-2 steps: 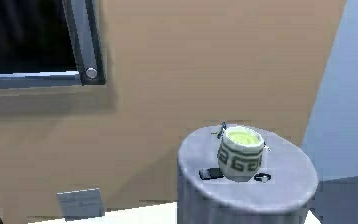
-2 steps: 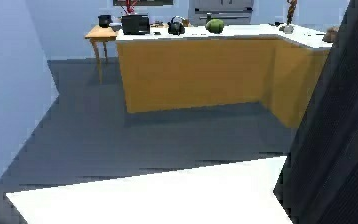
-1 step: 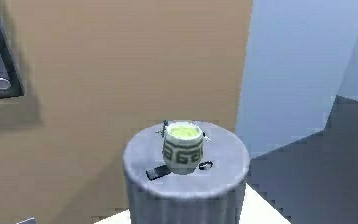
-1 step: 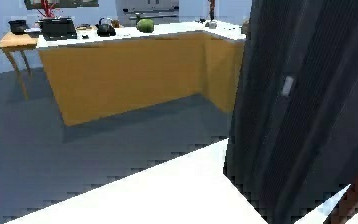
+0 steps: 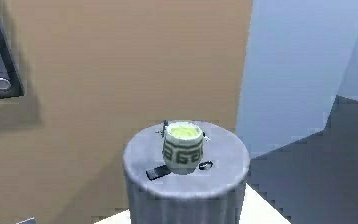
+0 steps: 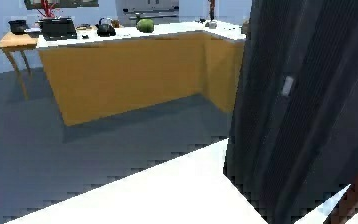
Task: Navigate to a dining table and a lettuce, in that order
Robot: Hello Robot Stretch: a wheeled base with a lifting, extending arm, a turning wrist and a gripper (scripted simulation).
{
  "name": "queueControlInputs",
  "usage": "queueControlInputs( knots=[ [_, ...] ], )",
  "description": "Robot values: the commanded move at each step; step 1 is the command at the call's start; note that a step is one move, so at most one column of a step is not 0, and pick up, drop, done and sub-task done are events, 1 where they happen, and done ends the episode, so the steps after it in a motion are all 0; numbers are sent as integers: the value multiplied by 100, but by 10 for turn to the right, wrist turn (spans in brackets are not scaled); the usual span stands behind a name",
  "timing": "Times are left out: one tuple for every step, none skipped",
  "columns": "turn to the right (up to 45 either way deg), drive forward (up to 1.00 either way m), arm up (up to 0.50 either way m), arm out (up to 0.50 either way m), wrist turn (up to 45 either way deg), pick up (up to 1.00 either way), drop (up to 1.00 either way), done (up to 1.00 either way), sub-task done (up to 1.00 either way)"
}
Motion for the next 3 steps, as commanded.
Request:
queueControlInputs(
  knots=[
    [450,0,0,0,0,0,0,0,0],
    [150,0,0,0,0,0,0,0,0],
    [0,10,0,0,0,0,0,0,0]
  ],
)
